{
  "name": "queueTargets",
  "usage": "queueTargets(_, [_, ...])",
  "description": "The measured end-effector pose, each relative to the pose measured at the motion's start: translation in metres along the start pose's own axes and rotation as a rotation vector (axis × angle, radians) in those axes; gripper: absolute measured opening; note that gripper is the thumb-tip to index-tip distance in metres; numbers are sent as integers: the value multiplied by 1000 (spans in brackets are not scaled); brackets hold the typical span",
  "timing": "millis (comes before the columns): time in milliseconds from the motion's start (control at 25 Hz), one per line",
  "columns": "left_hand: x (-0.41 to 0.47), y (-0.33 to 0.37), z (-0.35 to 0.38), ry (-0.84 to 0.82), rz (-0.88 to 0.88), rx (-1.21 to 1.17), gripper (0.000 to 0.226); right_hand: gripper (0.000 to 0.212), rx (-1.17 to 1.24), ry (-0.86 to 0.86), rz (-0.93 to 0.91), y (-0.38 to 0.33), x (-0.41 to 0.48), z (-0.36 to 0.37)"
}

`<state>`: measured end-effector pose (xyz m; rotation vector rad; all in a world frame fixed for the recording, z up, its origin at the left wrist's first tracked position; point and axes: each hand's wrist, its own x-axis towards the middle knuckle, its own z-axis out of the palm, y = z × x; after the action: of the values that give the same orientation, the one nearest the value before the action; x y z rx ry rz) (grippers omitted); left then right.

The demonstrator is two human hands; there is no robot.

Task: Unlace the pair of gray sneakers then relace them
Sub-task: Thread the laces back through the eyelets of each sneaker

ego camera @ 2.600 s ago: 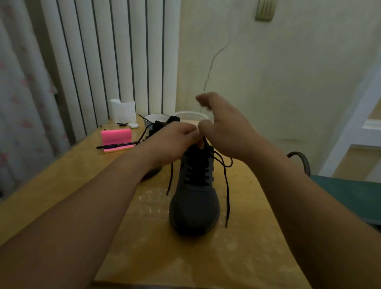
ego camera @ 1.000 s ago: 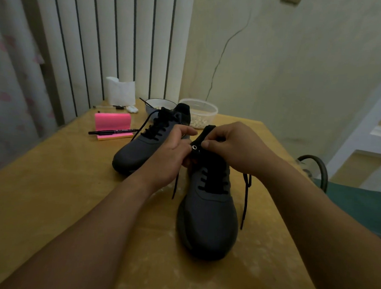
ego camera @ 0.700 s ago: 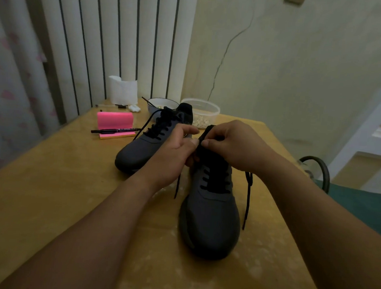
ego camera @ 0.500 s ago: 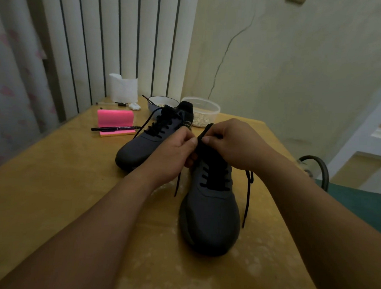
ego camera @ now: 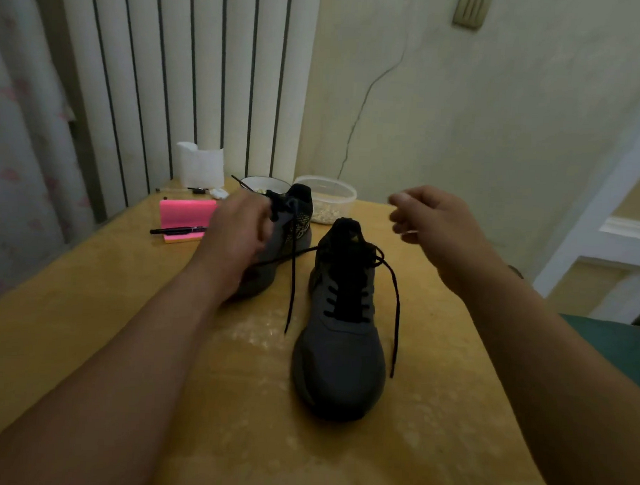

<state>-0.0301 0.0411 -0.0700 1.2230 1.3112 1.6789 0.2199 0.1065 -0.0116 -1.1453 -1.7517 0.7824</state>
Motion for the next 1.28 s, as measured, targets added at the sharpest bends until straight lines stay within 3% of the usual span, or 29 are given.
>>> queueTargets(80, [-9, 1, 1, -170, 83, 647, 29, 21, -56, -2, 55, 20, -3, -4])
queueTargets(160, [-17, -2, 2, -305, 74, 844, 37, 23, -111, -124, 137, 40, -10, -1])
queueTargets(280, [-23, -5, -1, -174, 12, 586, 37, 17, -173, -257, 148, 52, -26, 7])
queueTargets(440, [-17, -7, 5, 26, -22, 360, 33, 25, -75, -153, 103, 49, -28, 4])
queueTargets(600, [-16, -14, 11, 99, 28, 420, 33, 23, 50, 16, 204, 55, -23, -10])
queueTargets(920, [-18, -28, 12, 251, 126, 471, 32, 25, 102, 131, 322, 71, -19, -4])
queueTargets(1120, [-17, -38, 7, 252, 116, 510, 32, 24, 79, 137, 323, 73, -10, 2])
queueTargets(1200, [-23, -37, 14, 233, 158, 566, 22, 21, -46, 138, 294, 79, -8, 5])
queueTargets(1280, [-34, -34, 23, 257, 223, 636, 24, 30, -403, 265, 142, 80, -13, 5])
